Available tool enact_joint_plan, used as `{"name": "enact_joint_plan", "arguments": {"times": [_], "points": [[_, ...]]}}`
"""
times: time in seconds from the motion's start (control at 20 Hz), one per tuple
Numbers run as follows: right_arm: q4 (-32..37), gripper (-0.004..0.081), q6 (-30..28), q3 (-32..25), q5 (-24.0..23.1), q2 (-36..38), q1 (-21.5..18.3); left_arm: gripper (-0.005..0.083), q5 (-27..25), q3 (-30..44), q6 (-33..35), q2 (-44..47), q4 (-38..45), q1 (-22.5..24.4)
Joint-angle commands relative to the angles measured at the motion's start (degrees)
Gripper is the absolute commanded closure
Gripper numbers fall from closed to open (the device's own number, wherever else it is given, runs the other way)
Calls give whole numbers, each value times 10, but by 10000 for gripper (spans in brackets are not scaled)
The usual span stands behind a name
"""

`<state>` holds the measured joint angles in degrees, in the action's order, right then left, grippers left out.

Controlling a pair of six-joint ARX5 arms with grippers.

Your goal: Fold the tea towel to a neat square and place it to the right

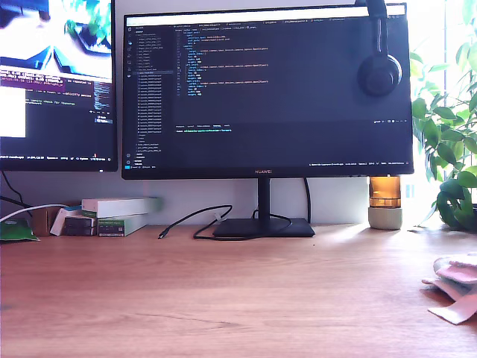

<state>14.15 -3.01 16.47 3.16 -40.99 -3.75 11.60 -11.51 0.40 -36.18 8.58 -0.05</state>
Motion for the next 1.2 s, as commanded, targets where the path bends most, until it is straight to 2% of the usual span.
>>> {"name": "enact_joint_plan", "arguments": {"times": [0.0, 0.15, 0.4, 0.65, 0.85, 1.0, 1.15], "points": [[5, 780, 3, -29, -21, 18, 27, 793, -1, 24, -1, 19, 4, -7], [38, 780, 2, -77, -38, 48, 71, 793, -1, 40, 1, 50, 2, -9], [26, 780, 6, -135, -35, 99, 80, 793, 15, 62, 2, 106, -34, -9], [-55, 780, -29, -138, -31, 204, 75, 793, 19, 71, 3, 199, -88, -8], [-123, 780, -29, -138, 29, 287, 54, 793, 18, 84, 0, 254, -127, -8], [-160, 780, -28, -138, 15, 343, 54, 793, 18, 84, -1, 300, -140, -8], [-225, 780, -28, -138, 7, 411, 54, 793, 19, 84, -6, 351, -196, -8]]}}
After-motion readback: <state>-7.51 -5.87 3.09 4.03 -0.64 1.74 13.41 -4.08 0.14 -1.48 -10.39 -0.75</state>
